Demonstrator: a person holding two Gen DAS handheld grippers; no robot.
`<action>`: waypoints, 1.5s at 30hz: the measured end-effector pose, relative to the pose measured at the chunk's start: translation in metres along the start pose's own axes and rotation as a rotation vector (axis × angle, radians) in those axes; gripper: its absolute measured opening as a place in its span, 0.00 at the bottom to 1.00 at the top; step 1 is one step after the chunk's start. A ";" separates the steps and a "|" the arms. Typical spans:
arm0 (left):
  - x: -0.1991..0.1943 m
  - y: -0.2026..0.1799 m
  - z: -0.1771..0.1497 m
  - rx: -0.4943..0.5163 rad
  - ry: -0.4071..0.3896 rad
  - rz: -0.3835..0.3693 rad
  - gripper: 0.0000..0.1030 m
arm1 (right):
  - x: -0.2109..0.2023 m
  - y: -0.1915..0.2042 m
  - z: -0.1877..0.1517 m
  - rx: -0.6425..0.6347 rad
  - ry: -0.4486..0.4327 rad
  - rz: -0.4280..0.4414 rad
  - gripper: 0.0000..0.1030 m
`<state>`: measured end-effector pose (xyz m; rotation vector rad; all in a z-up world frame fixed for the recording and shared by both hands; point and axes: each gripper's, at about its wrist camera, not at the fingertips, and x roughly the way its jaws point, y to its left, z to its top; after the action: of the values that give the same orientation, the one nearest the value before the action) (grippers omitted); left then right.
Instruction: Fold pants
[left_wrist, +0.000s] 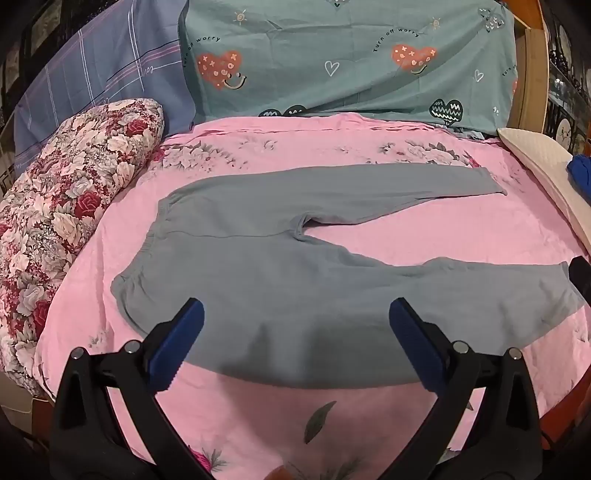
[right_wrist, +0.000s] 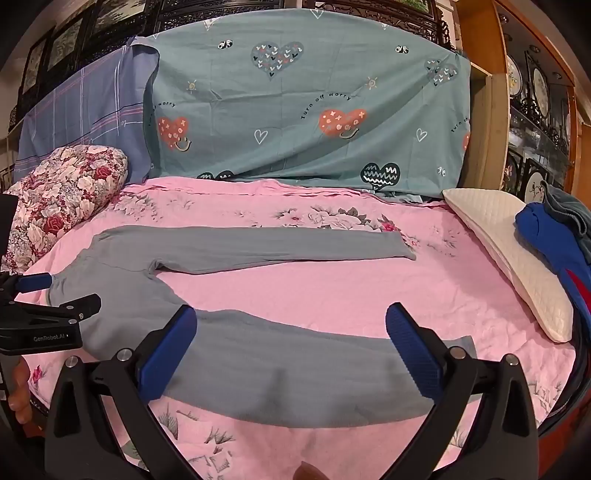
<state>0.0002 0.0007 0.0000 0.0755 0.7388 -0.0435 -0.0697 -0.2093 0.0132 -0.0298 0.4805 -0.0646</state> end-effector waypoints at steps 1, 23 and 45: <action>0.000 0.000 0.000 0.001 -0.001 0.001 0.98 | 0.000 0.000 0.000 0.001 -0.002 0.001 0.99; 0.001 0.000 -0.003 0.004 -0.004 0.007 0.98 | 0.000 0.002 -0.005 -0.004 0.009 0.000 0.99; -0.004 0.003 -0.003 0.000 -0.014 0.004 0.98 | -0.003 0.003 -0.005 -0.011 0.004 -0.007 0.99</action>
<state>-0.0041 0.0043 0.0007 0.0764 0.7249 -0.0396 -0.0743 -0.2057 0.0099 -0.0423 0.4849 -0.0691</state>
